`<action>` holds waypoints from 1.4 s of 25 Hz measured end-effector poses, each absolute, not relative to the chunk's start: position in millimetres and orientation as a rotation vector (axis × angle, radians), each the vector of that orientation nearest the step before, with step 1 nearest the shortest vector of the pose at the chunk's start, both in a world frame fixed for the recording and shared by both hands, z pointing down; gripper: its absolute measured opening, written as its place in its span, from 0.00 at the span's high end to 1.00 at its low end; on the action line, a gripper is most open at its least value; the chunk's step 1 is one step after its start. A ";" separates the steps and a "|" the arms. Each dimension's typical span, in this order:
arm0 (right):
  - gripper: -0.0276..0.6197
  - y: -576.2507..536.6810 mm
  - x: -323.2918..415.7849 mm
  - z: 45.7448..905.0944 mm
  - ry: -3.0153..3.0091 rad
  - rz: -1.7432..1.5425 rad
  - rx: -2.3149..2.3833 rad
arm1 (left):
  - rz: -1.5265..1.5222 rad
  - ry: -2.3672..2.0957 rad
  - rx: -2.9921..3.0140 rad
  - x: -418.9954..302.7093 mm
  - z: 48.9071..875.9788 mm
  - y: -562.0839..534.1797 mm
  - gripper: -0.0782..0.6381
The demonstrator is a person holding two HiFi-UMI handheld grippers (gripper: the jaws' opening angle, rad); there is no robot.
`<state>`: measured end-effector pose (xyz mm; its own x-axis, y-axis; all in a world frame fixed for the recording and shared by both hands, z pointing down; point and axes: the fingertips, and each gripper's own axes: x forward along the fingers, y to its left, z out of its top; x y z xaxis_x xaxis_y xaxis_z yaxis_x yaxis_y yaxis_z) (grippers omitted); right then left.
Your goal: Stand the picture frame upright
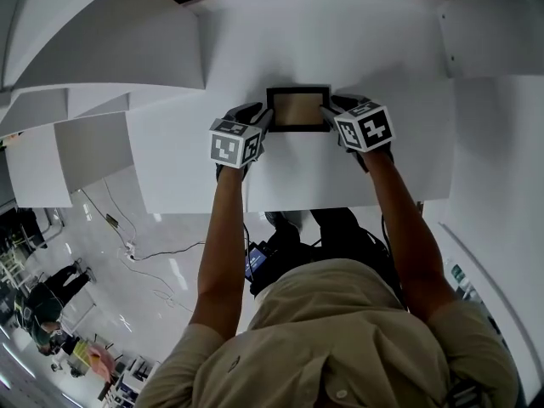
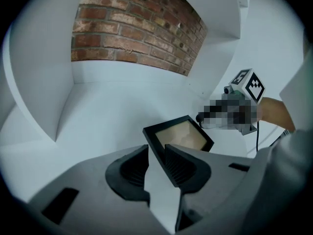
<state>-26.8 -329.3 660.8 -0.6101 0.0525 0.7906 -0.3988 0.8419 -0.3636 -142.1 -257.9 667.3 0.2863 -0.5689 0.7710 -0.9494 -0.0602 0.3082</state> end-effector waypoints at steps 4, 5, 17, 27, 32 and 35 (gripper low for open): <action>0.73 -330.1 -29.0 670.2 -2.112 0.675 0.257 | 0.558 -1.344 1.726 -137.6 673.5 -263.1 0.77; 0.73 -330.9 -29.0 672.5 -2.105 0.673 0.263 | 0.536 -1.327 1.725 -134.8 674.7 -264.1 0.77; 0.79 -328.4 -26.4 676.4 -2.083 0.651 0.373 | 0.401 -1.363 1.750 -130.8 671.7 -265.2 0.77; 0.78 -307.6 -29.9 673.0 -2.089 0.866 0.414 | 0.273 -1.446 1.862 -145.1 621.0 -273.8 0.77; 0.77 -297.4 -34.4 672.6 -2.100 0.981 0.431 | 0.231 -1.474 1.955 -142.6 586.6 -283.1 0.77; 0.76 -291.4 -40.2 672.2 -2.104 1.048 0.435 | 0.222 -1.481 2.027 -137.6 565.8 -288.1 0.77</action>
<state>-40.2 -291.4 672.2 -0.6733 0.0219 0.7390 -0.5769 0.6096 -0.5436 -137.6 -288.1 565.8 0.3596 -0.8059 0.4703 -0.9084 -0.1871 0.3740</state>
